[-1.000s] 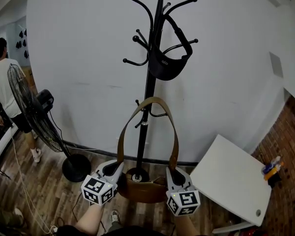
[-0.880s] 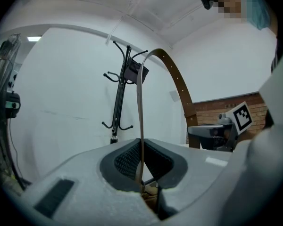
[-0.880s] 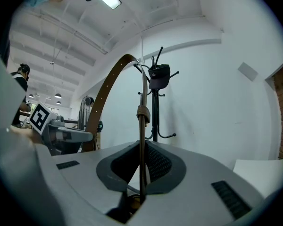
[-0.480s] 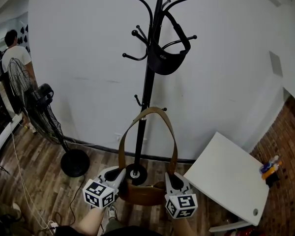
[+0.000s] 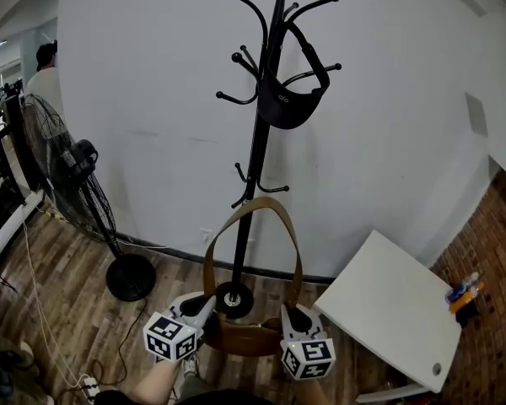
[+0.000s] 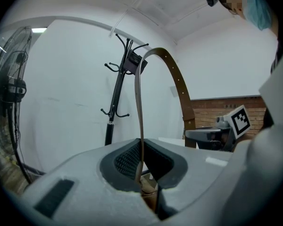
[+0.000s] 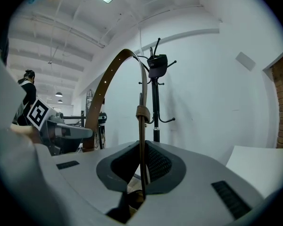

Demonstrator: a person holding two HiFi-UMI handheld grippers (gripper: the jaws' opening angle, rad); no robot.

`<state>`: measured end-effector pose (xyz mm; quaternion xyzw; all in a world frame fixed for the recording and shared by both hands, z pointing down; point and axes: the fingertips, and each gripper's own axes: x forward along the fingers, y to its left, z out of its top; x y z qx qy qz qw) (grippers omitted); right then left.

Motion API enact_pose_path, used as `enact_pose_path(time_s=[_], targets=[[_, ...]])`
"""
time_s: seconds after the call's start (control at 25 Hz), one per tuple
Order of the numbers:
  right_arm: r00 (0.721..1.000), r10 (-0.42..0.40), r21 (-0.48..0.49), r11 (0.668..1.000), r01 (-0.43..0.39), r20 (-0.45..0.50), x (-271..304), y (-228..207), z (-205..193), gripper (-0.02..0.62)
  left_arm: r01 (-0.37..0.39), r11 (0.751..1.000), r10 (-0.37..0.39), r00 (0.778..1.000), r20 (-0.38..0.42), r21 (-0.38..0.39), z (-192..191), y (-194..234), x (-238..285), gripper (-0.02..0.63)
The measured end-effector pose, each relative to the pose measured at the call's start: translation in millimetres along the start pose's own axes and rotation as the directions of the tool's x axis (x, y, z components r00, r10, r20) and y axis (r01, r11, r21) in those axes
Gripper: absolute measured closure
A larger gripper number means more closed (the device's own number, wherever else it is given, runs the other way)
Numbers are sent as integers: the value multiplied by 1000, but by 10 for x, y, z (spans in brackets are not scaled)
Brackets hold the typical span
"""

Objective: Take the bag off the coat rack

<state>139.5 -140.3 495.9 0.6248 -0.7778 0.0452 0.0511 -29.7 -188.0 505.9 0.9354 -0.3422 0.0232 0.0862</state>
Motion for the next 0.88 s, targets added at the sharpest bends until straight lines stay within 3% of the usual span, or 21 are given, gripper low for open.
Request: enact_pose_path(time_s=[0.88], targets=[[1000,12,-10,1000,-12,-2,7,-19,-1,571,-8,1000,8,1000,-3,3,8,2,40,589]])
